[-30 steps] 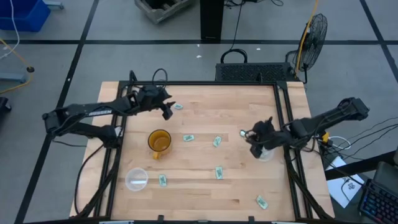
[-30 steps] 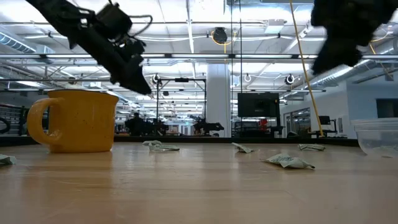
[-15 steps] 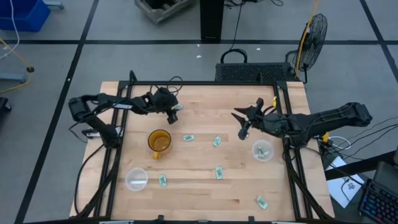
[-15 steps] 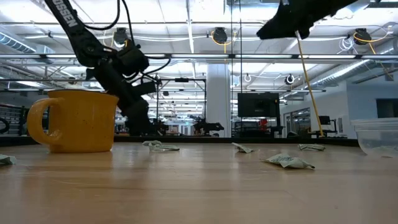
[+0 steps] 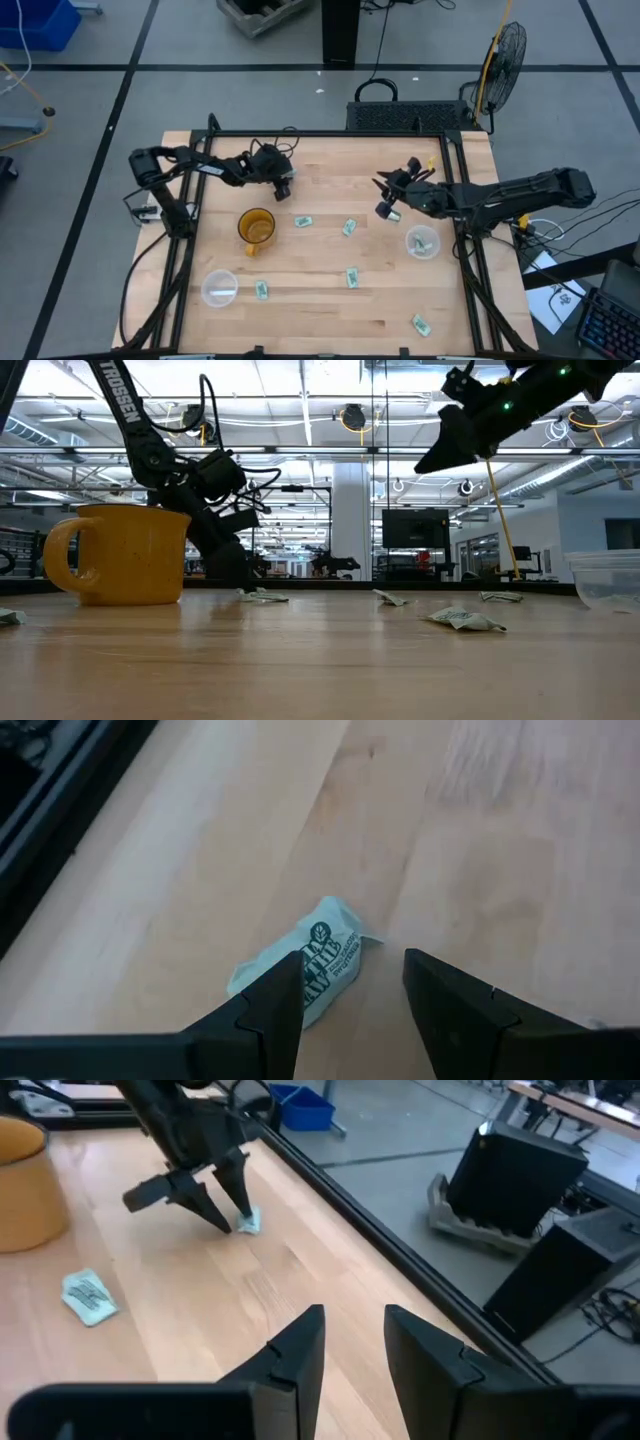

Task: Pick and place Stevia / Truvia into bins
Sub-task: Put the stevia packet into the left transparent container

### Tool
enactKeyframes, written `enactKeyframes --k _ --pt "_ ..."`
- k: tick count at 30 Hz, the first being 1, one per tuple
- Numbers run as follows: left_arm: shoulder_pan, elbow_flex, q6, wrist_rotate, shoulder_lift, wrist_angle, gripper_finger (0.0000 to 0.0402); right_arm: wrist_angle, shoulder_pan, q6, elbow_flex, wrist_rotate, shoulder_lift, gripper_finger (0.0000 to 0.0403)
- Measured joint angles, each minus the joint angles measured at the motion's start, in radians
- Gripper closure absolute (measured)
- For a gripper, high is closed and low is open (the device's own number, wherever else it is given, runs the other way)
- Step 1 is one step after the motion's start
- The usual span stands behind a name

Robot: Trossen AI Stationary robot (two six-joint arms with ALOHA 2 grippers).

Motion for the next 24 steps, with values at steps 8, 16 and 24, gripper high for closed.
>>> enactKeyframes --k 8,16,24 --pt "-0.002 0.0 -0.004 -0.013 -0.005 0.006 0.0317 0.099 -0.023 -0.016 -0.052 0.0 -0.001 0.0301" --pt "-0.028 -0.005 -0.052 -0.059 -0.035 -0.014 0.0395 0.114 -0.03 -0.023 -0.061 0.0 -0.001 0.03" --pt "-0.17 -0.005 -0.175 -0.086 -0.352 -0.174 0.0398 0.114 -0.03 -0.037 -0.061 0.0 -0.001 0.03"
